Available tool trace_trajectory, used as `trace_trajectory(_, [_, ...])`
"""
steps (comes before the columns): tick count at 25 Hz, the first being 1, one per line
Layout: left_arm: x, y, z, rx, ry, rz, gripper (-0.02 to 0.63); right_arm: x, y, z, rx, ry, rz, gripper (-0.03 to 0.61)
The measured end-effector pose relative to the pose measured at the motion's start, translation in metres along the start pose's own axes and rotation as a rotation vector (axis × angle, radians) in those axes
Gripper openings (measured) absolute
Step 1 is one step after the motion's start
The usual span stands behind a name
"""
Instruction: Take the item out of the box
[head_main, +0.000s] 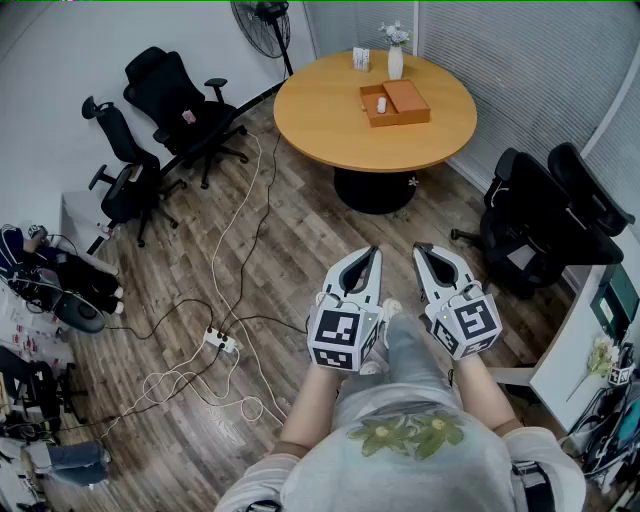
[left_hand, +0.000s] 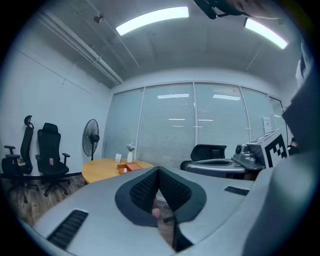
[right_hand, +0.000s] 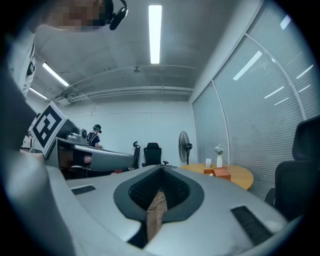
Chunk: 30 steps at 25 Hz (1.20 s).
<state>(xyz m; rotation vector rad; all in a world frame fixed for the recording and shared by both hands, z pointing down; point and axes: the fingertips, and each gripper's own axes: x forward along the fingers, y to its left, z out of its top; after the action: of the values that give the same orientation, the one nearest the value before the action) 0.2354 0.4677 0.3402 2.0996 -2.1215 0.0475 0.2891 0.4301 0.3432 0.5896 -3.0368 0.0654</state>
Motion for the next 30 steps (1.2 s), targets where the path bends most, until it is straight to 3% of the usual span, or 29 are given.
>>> trace_trajectory(12, [0.071, 0.037, 0.006, 0.02, 0.007, 0.007, 0.0, 0.063, -0.055, -0.009, -0.006, 0.008, -0.017, -0.002])
trace_trajectory(24, [0.212, 0.099, 0.042, 0.046, -0.004, -0.005, 0.0, 0.173, -0.166, 0.023, -0.012, -0.033, -0.042, 0.0])
trace_trajectory(30, [0.272, 0.125, 0.042, 0.029, 0.003, 0.03, 0.0, 0.221, -0.216, 0.024, -0.012, -0.024, -0.027, 0.0])
